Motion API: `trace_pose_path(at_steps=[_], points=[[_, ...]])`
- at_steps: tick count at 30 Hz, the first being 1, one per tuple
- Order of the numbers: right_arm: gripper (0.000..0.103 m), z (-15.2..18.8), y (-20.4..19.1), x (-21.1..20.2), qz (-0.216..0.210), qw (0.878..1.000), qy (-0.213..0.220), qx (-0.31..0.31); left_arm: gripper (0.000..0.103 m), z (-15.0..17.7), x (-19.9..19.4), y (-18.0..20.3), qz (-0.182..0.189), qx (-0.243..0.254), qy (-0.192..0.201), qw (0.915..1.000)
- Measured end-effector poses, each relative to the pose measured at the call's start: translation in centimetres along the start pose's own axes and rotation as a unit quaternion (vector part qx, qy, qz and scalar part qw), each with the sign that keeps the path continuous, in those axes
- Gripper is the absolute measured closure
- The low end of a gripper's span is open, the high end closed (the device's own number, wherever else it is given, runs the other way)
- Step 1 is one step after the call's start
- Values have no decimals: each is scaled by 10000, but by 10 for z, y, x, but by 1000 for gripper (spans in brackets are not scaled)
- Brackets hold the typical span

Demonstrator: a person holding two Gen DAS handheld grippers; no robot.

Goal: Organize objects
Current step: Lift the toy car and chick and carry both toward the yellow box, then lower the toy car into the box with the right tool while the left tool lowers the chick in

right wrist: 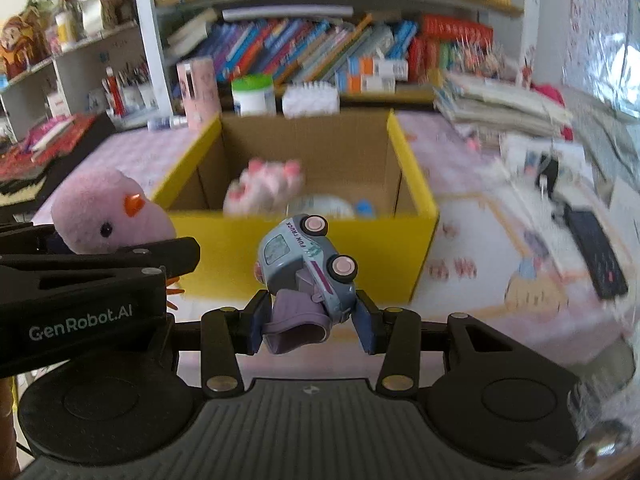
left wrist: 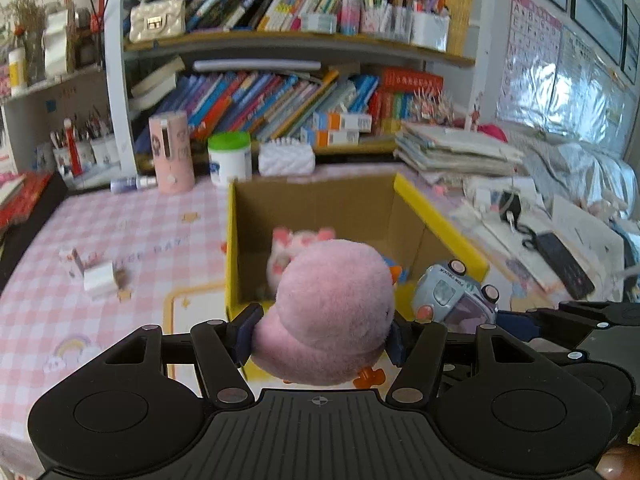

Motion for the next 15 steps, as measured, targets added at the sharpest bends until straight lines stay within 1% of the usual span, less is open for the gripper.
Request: trace_pose_path(at_steps=[3,6,10,15], points=[[61,-22,6,5,-41,9996,268,-118,43,-16,8,1,-118,36,112,9999],[61,-39,12,13,-117,9990,385,-182,43,-27,19,1,-205,33,137,9997],[61,-55,19,29,-178,9987,410,-263,43,-37,35,1,-330,71,110,9994],[61,-67,22,54,-219,9983,363,-400,43,-42,57,-5,-474,49,-25,9989]])
Point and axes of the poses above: each gripper's, at about its wrist camera, not at the fingertips, and x roughly the way its jaws point, y to its right, z to its underside, the point moved 8 cm from there along x, roughly the way its jaws point, and after that the axes turned 10 degrees about z, right-handed, at the moved point
